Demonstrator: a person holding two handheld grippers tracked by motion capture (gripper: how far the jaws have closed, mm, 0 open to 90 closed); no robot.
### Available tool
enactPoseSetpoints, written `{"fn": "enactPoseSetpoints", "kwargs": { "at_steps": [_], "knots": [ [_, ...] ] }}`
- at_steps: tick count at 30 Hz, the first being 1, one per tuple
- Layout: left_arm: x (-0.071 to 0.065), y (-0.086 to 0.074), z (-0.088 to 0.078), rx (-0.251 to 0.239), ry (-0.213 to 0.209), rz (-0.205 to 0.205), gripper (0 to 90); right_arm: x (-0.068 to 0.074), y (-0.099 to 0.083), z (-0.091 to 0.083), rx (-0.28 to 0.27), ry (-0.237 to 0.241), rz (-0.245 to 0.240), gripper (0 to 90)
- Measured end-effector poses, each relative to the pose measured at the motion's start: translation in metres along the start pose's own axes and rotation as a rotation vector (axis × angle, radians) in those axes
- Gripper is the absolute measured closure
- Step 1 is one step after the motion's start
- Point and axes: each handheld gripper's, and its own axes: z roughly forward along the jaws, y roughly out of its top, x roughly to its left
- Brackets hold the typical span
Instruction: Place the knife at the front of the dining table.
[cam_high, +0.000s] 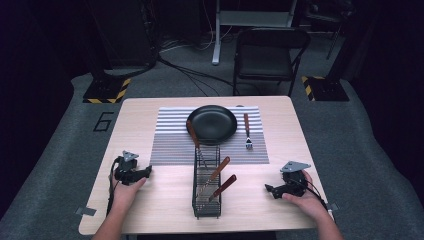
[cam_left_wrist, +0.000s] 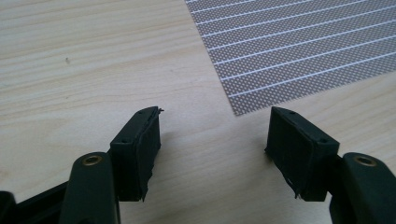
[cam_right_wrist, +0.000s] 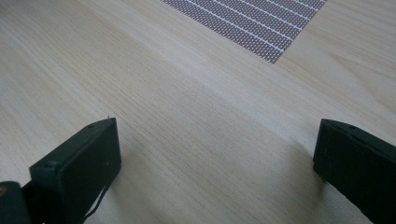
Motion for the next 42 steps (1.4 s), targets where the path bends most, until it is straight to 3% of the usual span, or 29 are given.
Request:
{"fn": "enactPoseSetpoints", "kwargs": {
  "at_steps": [4,6,13,19,29,42],
  "knots": [
    [-0.004,0.003,-0.005,-0.001,-0.015,-0.016,39.2,0.0,0.0,0.0,0.0,0.0,0.001,0.2],
    [-0.008,0.005,-0.009,-0.005,-0.044,-0.03,40.3,0.0,0.0,0.0,0.0,0.0,0.0,0.2],
    [-0.017,0.011,-0.017,-0.027,-0.075,-0.034,40.8,0.0,0.0,0.0,0.0,0.0,0.0,0.1],
    [-0.026,0.02,-0.026,-0.047,-0.104,-0.009,41.3,0.0,0.0,0.0,0.0,0.0,0.0,0.2],
    [-0.035,0.032,-0.037,-0.048,-0.155,-0.015,45.1,0.0,0.0,0.0,0.001,0.001,-0.001,0.2],
    [-0.055,0.052,-0.046,-0.088,-0.231,0.012,50.7,0.0,0.0,0.0,0.001,0.001,0.0,0.1]
  ]
}}
